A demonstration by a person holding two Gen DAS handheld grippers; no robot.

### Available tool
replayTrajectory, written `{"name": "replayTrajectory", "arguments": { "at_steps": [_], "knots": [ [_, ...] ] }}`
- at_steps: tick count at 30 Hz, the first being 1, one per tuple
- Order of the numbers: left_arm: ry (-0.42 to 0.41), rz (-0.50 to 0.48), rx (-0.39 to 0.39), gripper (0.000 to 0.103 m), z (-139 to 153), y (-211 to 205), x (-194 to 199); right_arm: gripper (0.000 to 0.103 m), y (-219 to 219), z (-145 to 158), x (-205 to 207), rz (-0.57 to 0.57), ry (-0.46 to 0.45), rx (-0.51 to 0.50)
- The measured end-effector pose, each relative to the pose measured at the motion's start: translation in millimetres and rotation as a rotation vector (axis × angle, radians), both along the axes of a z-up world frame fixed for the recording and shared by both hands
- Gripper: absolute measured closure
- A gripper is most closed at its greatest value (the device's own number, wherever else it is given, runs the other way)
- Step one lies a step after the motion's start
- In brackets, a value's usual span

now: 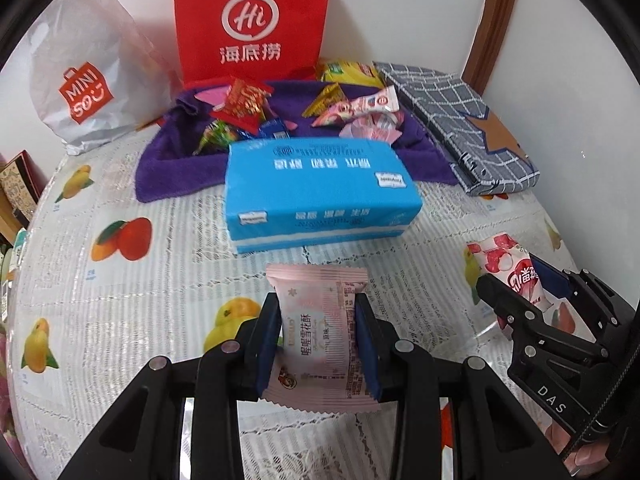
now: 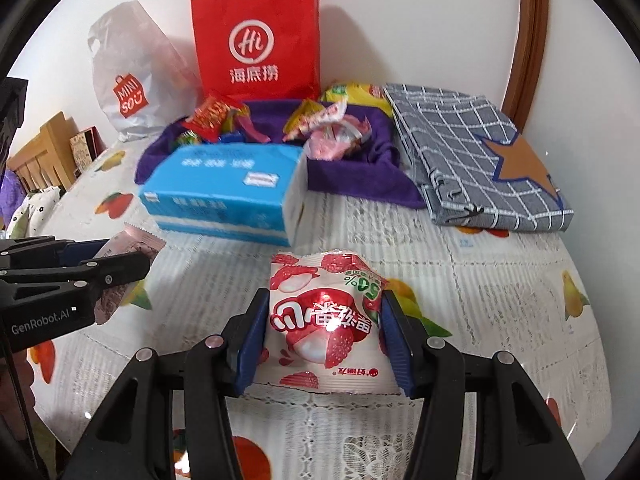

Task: Organize snacks
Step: 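Carry the strawberry candy bag and pink wafer packet over the purple towel with both grippers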

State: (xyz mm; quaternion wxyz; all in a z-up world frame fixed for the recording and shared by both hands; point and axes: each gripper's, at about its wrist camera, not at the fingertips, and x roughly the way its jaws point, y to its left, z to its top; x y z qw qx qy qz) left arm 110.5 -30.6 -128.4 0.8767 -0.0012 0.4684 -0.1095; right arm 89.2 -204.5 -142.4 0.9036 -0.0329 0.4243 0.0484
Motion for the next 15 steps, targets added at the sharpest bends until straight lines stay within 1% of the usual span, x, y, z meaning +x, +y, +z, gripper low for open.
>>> {"name": "replayTrajectory", "arguments": {
  "at_steps": [9, 15],
  "knots": [
    [-0.057, 0.016, -0.002, 0.069, 34, 12, -13, 0.050, 14, 30, -9, -0.004, -0.033, 0.009],
    [-0.081, 0.023, -0.005, 0.069, 51, 17, -16, 0.050, 19, 50, -11, -0.008, -0.057, 0.016]
  ]
}}
